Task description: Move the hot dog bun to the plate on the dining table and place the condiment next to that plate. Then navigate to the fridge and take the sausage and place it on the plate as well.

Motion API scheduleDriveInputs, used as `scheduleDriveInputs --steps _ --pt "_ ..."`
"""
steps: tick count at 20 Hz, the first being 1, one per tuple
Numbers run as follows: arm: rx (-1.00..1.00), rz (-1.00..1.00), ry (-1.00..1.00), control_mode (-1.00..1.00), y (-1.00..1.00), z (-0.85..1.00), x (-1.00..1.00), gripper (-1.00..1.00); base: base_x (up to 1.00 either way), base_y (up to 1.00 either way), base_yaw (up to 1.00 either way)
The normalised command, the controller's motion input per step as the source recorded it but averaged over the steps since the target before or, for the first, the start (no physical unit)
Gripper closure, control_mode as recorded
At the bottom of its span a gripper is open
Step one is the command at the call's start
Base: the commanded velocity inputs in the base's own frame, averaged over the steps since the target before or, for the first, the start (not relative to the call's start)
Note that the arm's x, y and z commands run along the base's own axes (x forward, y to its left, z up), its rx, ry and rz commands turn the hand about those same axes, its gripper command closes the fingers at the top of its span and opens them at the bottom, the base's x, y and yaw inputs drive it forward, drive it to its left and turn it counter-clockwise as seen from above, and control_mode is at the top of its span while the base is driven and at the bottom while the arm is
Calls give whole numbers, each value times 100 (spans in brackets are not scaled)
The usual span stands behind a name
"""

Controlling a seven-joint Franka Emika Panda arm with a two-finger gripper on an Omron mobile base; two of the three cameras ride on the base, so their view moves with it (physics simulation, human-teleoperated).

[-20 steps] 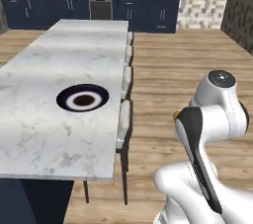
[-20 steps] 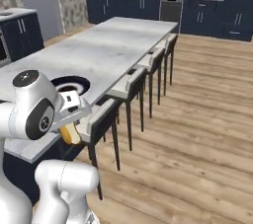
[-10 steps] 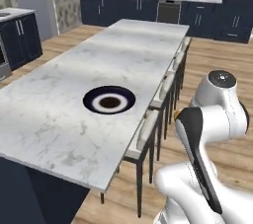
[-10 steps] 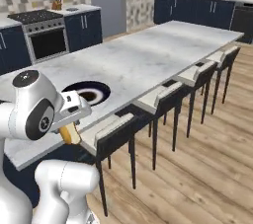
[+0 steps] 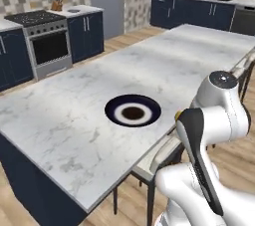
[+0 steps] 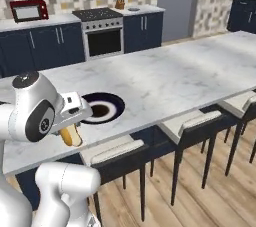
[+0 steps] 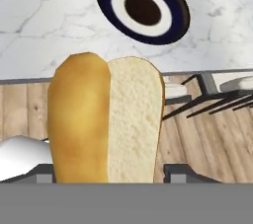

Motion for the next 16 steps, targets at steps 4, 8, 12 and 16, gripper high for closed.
scheduleDriveInputs --steps 4,8,12,16 --pt "0 0 0 100 0 0 0 100 46 -65 54" --pt "0 0 0 100 0 0 0 100 68 -61 52" --pt "4 23 0 -100 -26 0 49 100 45 -27 25" --pt "12 38 0 -100 -43 0 100 100 0 0 0"
